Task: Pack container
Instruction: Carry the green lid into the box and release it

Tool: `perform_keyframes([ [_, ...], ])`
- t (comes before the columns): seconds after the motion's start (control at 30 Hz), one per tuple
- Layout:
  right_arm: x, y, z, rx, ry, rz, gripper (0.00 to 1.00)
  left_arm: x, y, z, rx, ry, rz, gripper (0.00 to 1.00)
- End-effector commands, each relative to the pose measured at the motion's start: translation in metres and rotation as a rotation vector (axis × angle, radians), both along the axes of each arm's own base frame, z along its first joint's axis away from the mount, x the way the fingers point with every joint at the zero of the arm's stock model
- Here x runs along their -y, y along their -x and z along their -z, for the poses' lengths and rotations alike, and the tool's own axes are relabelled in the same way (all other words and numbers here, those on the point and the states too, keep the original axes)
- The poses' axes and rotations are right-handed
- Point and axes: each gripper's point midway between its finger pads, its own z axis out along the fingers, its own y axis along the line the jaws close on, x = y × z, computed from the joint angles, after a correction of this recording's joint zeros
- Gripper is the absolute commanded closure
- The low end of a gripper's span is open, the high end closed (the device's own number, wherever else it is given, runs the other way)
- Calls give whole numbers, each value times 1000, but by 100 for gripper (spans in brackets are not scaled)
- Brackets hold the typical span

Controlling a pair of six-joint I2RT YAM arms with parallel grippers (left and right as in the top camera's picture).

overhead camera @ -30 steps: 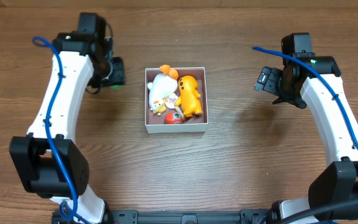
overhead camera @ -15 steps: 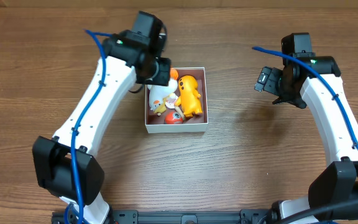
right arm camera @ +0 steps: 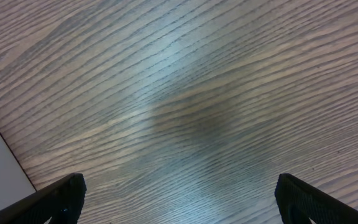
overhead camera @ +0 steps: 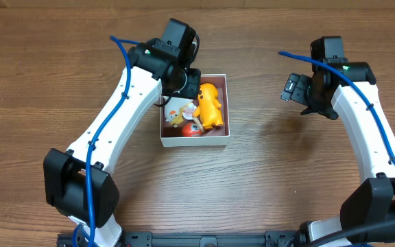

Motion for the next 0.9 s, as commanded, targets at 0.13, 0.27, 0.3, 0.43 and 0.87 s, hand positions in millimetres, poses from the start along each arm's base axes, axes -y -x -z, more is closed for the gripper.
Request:
perform_keyframes([
  [0.13, 3, -6, -6, 22, 12, 4, 0, 1, 12, 48, -66, -6, -23, 63],
  [0.27, 3, -6, -6, 22, 12, 4, 0, 0, 14, 56, -73, -9, -23, 64],
  [0.3, 3, -6, -6, 22, 12, 4, 0, 0, 14, 56, -75, -10, -23, 64],
  [0.43, 3, -6, -6, 22, 12, 4, 0, 0, 19, 59, -93, -19, -17, 62],
  [0.87, 3, -6, -6, 22, 12, 4, 0, 10, 31, 61, -112, -33, 19, 42],
])
